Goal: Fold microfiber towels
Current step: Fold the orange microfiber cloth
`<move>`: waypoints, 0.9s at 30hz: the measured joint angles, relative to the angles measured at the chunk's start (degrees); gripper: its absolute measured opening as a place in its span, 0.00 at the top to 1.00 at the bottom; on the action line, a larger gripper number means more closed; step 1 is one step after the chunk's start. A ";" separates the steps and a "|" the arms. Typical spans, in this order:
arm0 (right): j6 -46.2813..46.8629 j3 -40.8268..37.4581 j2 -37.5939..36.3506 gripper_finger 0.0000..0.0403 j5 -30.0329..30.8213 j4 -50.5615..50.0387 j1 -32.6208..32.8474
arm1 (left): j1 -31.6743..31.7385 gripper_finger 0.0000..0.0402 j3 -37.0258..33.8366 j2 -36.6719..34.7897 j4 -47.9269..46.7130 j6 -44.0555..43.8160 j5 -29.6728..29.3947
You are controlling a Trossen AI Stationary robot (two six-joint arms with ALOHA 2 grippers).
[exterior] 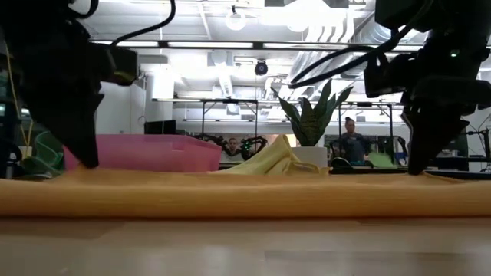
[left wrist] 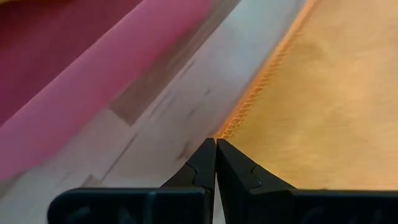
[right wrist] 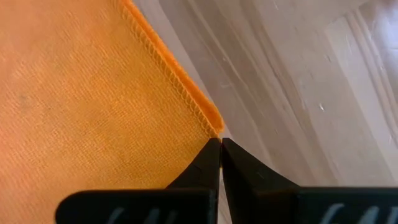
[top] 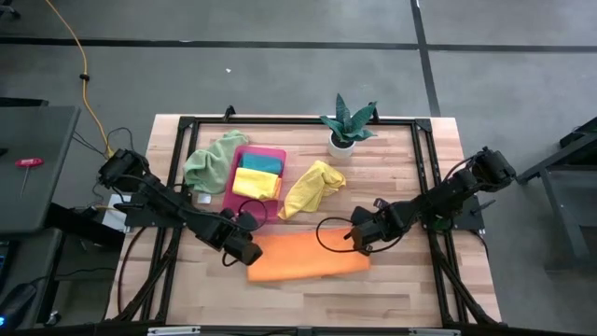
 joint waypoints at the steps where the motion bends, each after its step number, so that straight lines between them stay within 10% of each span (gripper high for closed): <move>1: 0.10 0.00 0.00 1.00 0.01 0.03 0.02 | 0.00 1.00 -0.08 0.05 -0.49 0.04 -0.06; 27: 2.33 0.00 0.00 0.87 0.20 0.40 0.04 | 0.00 0.72 -0.07 -0.08 -2.31 0.50 -1.72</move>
